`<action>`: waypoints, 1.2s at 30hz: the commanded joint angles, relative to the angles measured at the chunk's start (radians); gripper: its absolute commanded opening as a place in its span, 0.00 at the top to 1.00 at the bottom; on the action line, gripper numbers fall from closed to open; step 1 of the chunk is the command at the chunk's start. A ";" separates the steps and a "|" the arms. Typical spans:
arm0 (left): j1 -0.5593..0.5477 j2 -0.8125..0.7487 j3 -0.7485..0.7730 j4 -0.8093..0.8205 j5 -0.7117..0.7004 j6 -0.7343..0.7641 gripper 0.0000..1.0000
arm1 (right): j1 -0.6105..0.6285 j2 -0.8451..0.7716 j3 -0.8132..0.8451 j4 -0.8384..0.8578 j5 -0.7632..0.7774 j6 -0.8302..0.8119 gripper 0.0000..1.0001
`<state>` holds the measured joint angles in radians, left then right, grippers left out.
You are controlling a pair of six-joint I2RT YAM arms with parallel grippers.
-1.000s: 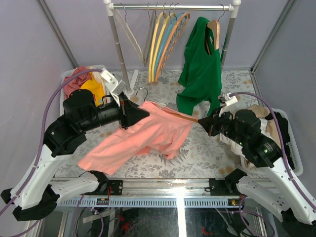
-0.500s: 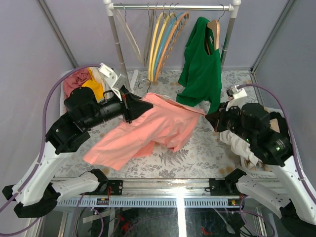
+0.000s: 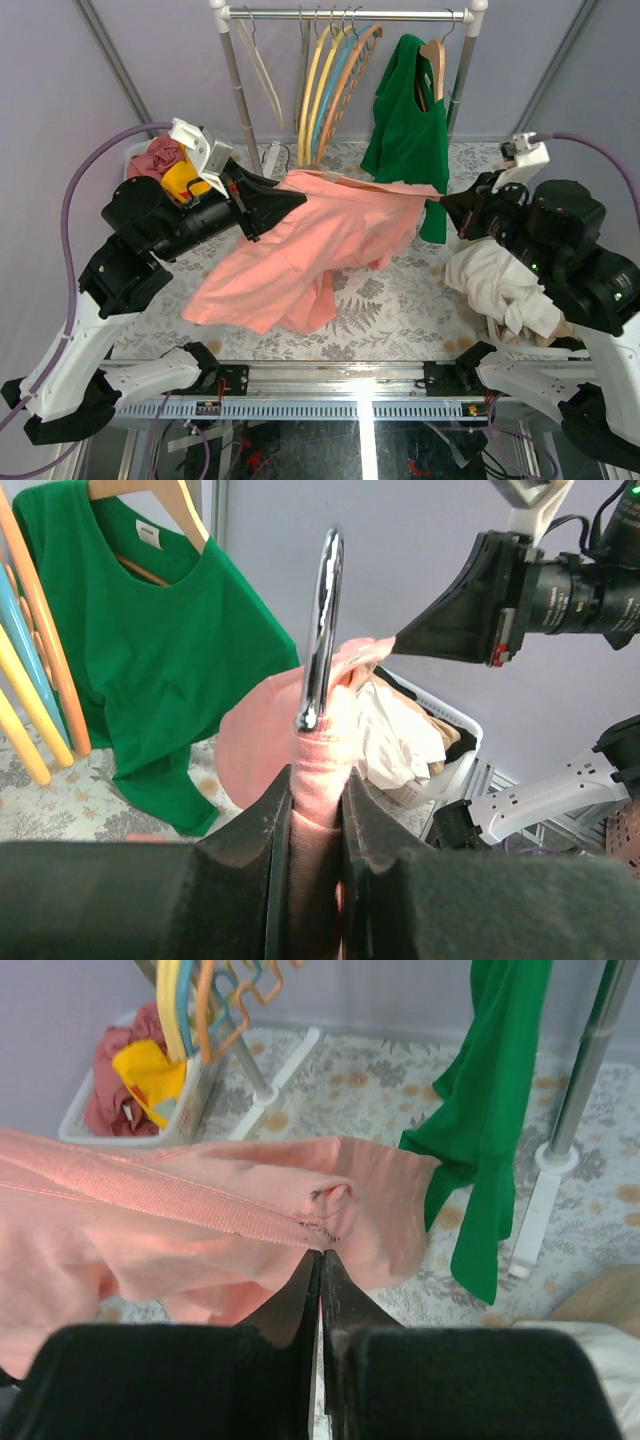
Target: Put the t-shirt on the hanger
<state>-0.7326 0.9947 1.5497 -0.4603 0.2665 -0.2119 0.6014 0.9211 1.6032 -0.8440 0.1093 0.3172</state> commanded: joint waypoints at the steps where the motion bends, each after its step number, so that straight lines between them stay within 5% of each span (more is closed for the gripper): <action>1: 0.028 0.015 0.028 0.007 -0.236 0.126 1.00 | 0.003 -0.022 0.169 -0.004 0.085 -0.027 1.00; 6: 0.028 0.022 0.038 0.001 -0.195 0.121 1.00 | 0.003 -0.005 0.164 0.006 0.072 -0.018 1.00; 21: 0.027 -0.017 -0.083 0.008 0.042 0.002 1.00 | 0.003 -0.029 -0.306 0.094 0.072 0.089 1.00; 30: 0.027 -0.052 -0.161 -0.043 0.099 -0.044 1.00 | 0.003 0.092 -0.258 0.114 0.198 0.000 0.96; 36: 0.027 -0.057 -0.159 -0.065 0.077 -0.040 1.00 | 0.003 0.157 -0.178 0.085 0.161 -0.014 0.71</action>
<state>-0.7128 0.9680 1.3788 -0.5510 0.3508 -0.2394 0.6022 1.0767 1.3510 -0.7681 0.2363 0.3374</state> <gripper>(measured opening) 0.163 0.206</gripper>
